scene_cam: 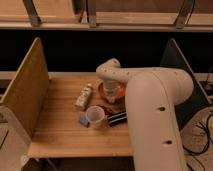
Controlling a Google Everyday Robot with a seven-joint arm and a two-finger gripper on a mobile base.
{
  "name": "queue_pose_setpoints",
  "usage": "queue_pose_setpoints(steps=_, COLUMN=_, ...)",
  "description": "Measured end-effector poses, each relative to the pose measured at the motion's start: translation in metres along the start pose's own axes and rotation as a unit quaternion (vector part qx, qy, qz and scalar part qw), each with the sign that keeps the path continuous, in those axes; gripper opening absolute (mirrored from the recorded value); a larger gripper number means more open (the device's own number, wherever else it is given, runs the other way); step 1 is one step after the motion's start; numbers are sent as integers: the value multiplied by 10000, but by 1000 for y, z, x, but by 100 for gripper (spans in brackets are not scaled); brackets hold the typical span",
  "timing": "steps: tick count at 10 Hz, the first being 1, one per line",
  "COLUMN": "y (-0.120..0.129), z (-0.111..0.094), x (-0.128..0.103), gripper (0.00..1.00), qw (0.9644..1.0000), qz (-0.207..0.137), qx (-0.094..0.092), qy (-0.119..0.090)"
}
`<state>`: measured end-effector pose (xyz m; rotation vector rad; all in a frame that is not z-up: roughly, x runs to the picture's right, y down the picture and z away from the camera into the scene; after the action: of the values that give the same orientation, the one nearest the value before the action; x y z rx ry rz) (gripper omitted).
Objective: Drag the ceramic bowl in a circle
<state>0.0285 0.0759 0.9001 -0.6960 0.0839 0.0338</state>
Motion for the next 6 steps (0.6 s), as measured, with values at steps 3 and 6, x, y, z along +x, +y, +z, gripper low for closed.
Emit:
queue_pose_setpoints(steps=3, y=31, z=-10, x=-12, gripper=0, qw=9999, qz=49, qx=-95, qy=-125)
queue_pose_setpoints(steps=6, y=60, z=0, x=27, gripper=0, qw=9975, qz=573, qx=-404, qy=68)
